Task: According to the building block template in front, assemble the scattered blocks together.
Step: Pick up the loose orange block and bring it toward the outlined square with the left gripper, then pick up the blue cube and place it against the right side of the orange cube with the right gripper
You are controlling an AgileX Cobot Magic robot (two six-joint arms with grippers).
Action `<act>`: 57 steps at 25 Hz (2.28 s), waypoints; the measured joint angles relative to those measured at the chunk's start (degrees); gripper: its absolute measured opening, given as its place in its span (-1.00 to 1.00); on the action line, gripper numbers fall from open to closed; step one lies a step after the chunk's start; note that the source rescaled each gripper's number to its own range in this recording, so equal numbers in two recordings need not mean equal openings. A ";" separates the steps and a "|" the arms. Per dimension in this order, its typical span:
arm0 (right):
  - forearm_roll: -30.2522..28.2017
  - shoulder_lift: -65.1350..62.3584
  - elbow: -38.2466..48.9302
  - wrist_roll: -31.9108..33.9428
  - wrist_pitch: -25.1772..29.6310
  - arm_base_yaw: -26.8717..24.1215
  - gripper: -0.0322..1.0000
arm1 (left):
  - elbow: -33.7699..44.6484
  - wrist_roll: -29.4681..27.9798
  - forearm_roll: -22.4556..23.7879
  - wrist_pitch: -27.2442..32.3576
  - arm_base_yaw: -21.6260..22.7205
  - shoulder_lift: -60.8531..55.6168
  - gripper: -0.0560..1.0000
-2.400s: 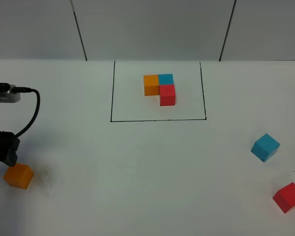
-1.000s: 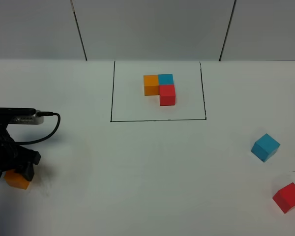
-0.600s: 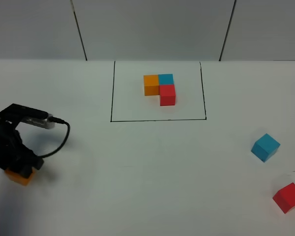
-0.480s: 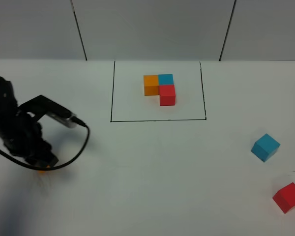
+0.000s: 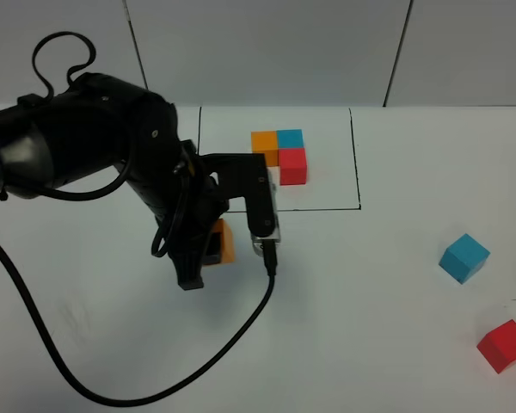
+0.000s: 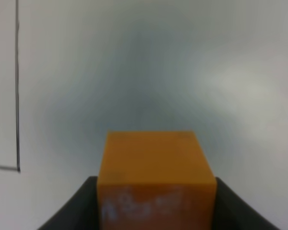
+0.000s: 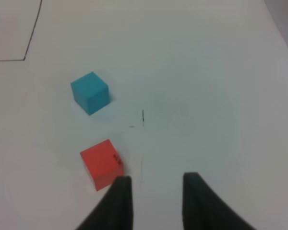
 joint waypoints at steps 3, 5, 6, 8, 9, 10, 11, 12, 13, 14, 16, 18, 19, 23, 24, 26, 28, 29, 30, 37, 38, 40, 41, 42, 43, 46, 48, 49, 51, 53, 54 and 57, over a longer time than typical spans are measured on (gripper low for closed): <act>0.00 0.00 0.00 0.00 0.00 0.00 -0.94 | -5.84 2.05 -2.46 5.59 -1.32 3.00 -0.89; 0.00 0.00 0.00 0.00 0.00 0.00 -0.94 | -9.45 1.73 -2.53 8.17 -1.40 5.50 -0.89; 0.00 0.00 0.00 0.00 0.00 0.00 -0.94 | -10.87 1.41 -2.40 9.01 -1.40 6.80 -0.89; 0.00 0.00 0.00 0.00 0.00 0.00 -0.94 | -12.51 1.16 -2.04 9.64 -1.40 8.98 -0.89; 0.00 0.00 0.00 0.00 0.00 0.00 -0.94 | -13.07 1.11 -1.79 9.79 -1.40 10.13 -0.89; 0.00 0.00 0.00 0.00 0.00 0.00 -0.94 | -13.42 1.12 -1.63 9.90 -1.40 11.21 -0.88; 0.00 0.00 0.00 0.00 0.00 0.00 -0.94 | -13.58 1.12 -1.40 9.89 -1.40 12.11 -0.88; 0.00 0.00 0.00 0.00 0.00 0.00 -0.94 | -13.63 1.12 -1.15 9.89 -1.40 13.14 -0.88; 0.00 0.00 0.00 0.00 0.00 0.00 -0.94 | -13.63 1.12 -0.72 9.64 -1.47 14.14 -0.88; 0.00 0.00 0.00 0.00 0.00 0.00 -0.94 | -13.63 1.12 -0.19 9.34 -1.54 15.09 -0.88; 0.00 0.00 0.00 0.00 0.00 0.00 -0.94 | -13.69 1.22 1.10 8.33 -2.06 16.60 -0.88; 0.00 0.00 0.00 0.00 -0.04 0.00 -0.94 | -13.87 1.81 2.08 6.85 -2.79 17.86 -0.88; 0.00 0.00 0.00 0.00 -0.04 0.00 -0.94 | -14.00 2.02 2.40 6.11 -3.30 18.39 -0.88; 0.00 0.00 0.00 0.00 -0.04 0.00 -0.94 | -14.17 2.25 2.67 2.85 -4.15 19.95 -0.88; 0.00 0.00 0.00 0.00 -0.04 0.00 -0.94 | -14.23 2.25 2.67 2.58 -4.15 20.42 -0.88; 0.00 0.00 0.00 0.00 -0.04 0.00 -0.94 | -14.50 2.31 2.97 2.45 -4.15 21.39 -0.88; 0.00 0.00 0.00 0.00 -0.04 0.00 -0.94 | -14.81 2.34 3.04 2.45 -4.15 22.11 -0.88; 0.00 0.00 0.00 0.00 -0.04 0.00 -0.94 | -14.84 2.37 3.08 2.45 -4.15 22.17 -0.88; 0.00 0.00 0.00 0.00 -0.04 0.00 -0.94 | -14.84 2.42 3.08 2.45 -4.15 22.22 -0.88; 0.00 0.00 0.00 0.00 -0.04 0.00 -0.94 | -14.84 5.04 3.20 2.39 -4.34 22.22 -0.89; 0.00 0.00 0.00 0.00 -0.04 0.00 -0.94 | -14.84 5.19 3.20 2.39 -4.34 22.22 -0.89; 0.00 0.00 0.00 0.00 -0.04 0.00 -0.94 | -14.87 5.26 3.20 2.39 -4.34 22.22 -0.89; 0.00 0.00 0.00 0.00 -0.04 0.00 -0.94 | -14.87 5.26 3.20 2.44 -4.34 22.22 -0.89; 0.00 0.00 0.00 0.00 -0.04 0.00 -0.94 | -14.92 5.31 3.20 2.51 -4.34 22.22 -0.87; 0.00 0.00 0.00 0.00 -0.04 0.00 -0.94 | -14.92 5.33 3.20 2.62 -4.34 22.22 -0.80; 0.00 0.00 0.00 0.00 -0.04 0.00 -0.94 | -14.86 5.45 3.32 3.03 -4.34 22.91 -0.12; 0.00 0.00 0.00 0.00 -0.04 0.00 -0.94 | -14.80 5.44 3.38 3.10 -4.44 22.84 0.41; 0.00 0.00 0.00 0.00 -0.04 0.00 -0.94 | -14.80 5.29 3.43 3.10 -4.55 22.50 0.67; 0.00 0.00 0.00 0.00 -0.04 0.00 -0.94 | -14.80 4.76 3.82 3.10 -4.99 21.10 0.93; 0.00 0.00 0.00 0.00 -0.04 0.00 -0.94 | -14.80 3.78 3.82 3.00 -5.51 18.38 1.00; 0.00 0.00 0.00 0.00 -0.04 0.00 -0.94 | -14.80 2.75 3.82 3.00 -5.59 17.03 1.00; 0.00 0.00 0.00 0.00 -0.04 0.00 -0.94 | -14.80 -3.77 7.10 3.25 -5.59 11.52 0.98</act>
